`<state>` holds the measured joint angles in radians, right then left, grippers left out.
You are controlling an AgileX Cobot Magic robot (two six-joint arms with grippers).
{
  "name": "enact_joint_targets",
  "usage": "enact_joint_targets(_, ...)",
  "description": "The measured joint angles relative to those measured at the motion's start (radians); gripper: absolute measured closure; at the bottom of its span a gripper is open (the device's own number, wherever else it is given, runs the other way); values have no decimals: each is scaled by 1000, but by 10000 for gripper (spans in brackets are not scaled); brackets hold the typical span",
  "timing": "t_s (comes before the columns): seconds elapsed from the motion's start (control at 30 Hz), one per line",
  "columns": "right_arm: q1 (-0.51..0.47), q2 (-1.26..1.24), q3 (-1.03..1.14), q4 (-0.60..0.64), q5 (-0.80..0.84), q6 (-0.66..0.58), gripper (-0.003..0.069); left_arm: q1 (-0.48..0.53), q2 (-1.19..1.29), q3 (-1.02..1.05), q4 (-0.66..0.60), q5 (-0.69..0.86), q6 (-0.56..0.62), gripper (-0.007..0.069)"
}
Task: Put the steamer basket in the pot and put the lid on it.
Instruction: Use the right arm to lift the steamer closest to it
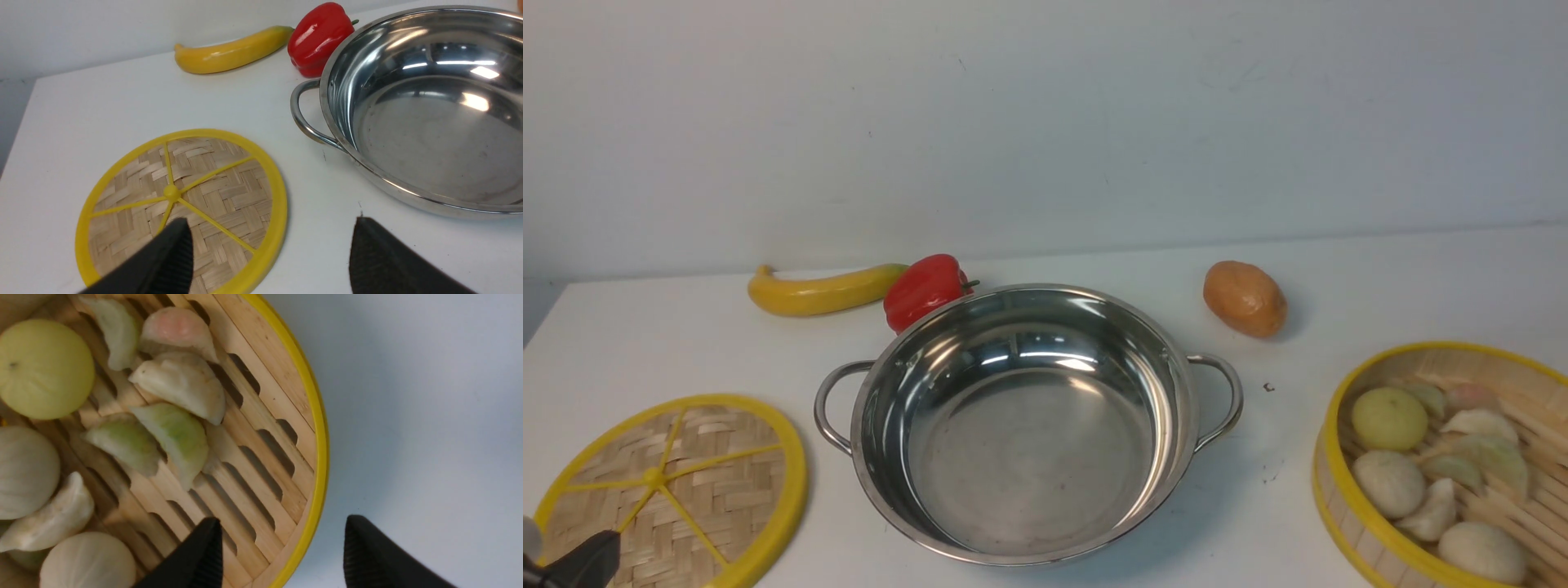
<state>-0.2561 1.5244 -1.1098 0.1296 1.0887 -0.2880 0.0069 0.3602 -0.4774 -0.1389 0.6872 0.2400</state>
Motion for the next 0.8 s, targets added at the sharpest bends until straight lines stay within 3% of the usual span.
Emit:
enact_joint_targets(0.2, 0, 74, -3, -31, -46, 0, 249, 0, 0, 0, -11, -7, 0, 151)
enact_joint_targets(0.8, 0, 220, -5, -56, -112, -9, 263, 0, 0, 0, -14, -7, 0, 151)
